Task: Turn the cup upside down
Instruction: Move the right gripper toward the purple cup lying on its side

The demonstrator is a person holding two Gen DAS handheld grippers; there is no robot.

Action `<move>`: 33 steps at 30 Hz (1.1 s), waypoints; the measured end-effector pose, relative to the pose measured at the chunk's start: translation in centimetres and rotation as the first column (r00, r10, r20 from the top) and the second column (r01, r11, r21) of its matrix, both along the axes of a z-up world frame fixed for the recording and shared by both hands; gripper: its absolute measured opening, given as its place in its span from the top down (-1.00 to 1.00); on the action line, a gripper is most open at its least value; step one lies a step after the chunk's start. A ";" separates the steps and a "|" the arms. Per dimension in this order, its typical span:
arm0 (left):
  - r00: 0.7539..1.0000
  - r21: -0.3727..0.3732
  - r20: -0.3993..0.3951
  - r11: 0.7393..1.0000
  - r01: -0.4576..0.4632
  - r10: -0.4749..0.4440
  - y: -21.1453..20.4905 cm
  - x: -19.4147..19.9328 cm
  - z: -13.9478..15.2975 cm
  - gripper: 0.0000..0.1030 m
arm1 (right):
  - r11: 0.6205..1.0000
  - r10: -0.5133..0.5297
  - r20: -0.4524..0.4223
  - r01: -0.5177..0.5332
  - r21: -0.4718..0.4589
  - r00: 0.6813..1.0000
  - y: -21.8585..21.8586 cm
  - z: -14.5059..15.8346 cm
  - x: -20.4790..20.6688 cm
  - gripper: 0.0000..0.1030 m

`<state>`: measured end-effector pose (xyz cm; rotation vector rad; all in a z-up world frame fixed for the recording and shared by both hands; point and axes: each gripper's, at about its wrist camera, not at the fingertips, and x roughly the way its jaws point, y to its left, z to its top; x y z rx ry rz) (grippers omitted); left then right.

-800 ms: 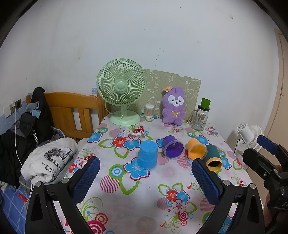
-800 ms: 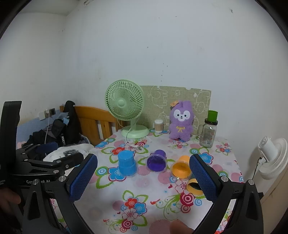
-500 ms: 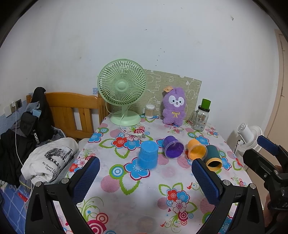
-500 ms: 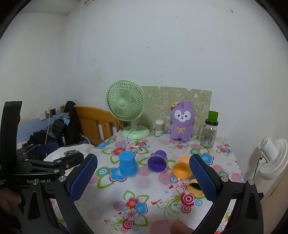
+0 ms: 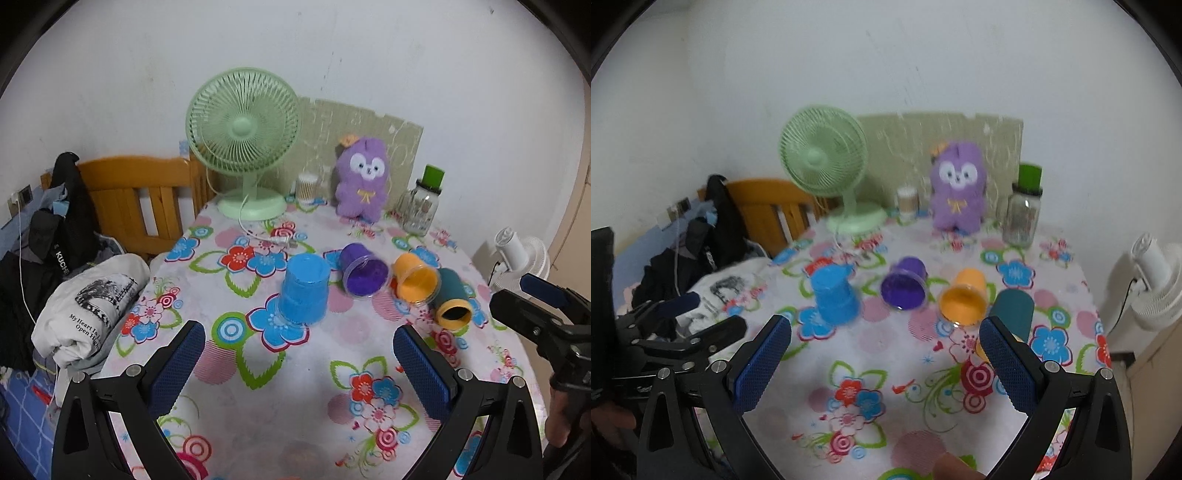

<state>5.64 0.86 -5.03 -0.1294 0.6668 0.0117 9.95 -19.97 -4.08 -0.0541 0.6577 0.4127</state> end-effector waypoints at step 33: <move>0.994 0.032 -0.100 0.999 -0.036 0.039 2.3 14.1 -3.4 -1.00 | 0.971 0.086 -0.310 -0.149 -0.188 0.947 8.7 -9.7 23.2 -0.78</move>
